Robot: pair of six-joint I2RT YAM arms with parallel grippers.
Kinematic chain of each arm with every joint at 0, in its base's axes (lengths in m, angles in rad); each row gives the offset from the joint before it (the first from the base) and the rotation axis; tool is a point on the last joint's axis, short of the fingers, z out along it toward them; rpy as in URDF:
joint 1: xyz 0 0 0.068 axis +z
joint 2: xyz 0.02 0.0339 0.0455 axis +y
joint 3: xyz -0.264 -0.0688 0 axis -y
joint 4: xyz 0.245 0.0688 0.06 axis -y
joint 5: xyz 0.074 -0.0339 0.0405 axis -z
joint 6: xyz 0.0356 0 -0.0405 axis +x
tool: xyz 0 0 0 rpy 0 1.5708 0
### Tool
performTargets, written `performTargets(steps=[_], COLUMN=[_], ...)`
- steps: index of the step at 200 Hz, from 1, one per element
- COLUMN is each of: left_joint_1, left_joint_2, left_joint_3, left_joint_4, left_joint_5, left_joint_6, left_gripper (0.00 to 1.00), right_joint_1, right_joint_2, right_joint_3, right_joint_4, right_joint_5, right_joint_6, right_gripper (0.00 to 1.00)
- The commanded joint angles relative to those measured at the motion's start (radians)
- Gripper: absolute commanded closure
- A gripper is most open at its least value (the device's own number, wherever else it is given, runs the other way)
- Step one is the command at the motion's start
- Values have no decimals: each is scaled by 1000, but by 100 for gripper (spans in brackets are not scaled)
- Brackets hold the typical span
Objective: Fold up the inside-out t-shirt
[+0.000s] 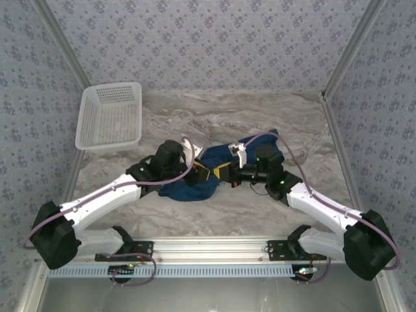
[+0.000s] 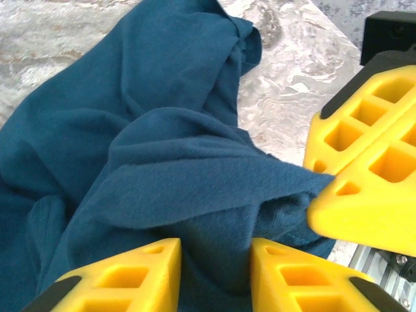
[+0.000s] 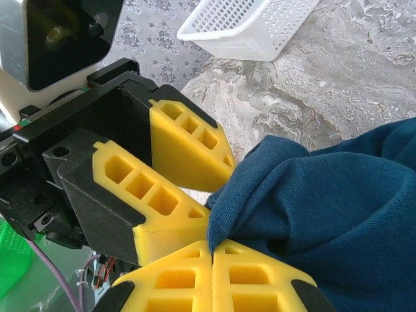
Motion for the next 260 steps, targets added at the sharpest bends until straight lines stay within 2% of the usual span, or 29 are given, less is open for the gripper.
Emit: performTargets(steps=[1,32,49,70,94,121,132,145,158,181,194,209,220,232,245,260], left_joint_1=[2,37,71,89,97,101,102,101,102,103,105,106,106,107,107,107], left_joint_2=[27,21,-28,-85,-129,-179,-194,-199,-191,-169,-151,-134,-130,-138,-154,-175], left_joint_3=[45,44,19,-15,-48,-83,-91,-100,-114,-134,-139,-143,-152,-168,-183,-201], left_joint_4=[18,21,64,153,236,312,323,324,333,344,340,365,422,487,538,578], left_joint_5=[74,126,181,299,387,411,406,405,395,340,310,328,369,412,435,442], left_joint_6=[28,7,-26,-73,-119,-154,-160,-157,-155,-164,-169,-191,-223,-256,-280,-290], left_gripper=[77,100,100,100,100,100,100,100,100,100,100,100,100,100,100,100], right_joint_1=[-6,-13,-21,-13,1,12,12,11,-5,-34,-44,-45,-46,-45,-32,-25], right_joint_2=[-30,-54,-66,-66,-60,-45,-45,-60,-86,-119,-126,-130,-128,-124,-102,-71], right_joint_3=[-8,-14,-7,31,39,52,54,38,-1,-62,-70,-68,-62,-25,35,80], right_joint_4=[-4,-43,-113,-200,-192,-196,-201,-189,-66,135,177,171,108,-30,-238,-342], right_joint_5=[-12,17,78,223,272,297,277,197,96,-43,-79,-82,-36,105,296,382], right_joint_6=[-11,-27,-61,-100,-100,-103,-115,-126,-94,7,33,31,22,-5,-63,-80], right_gripper=[100,100,100,100,95,89,89,92,100,100,100,100,100,100,93,82])
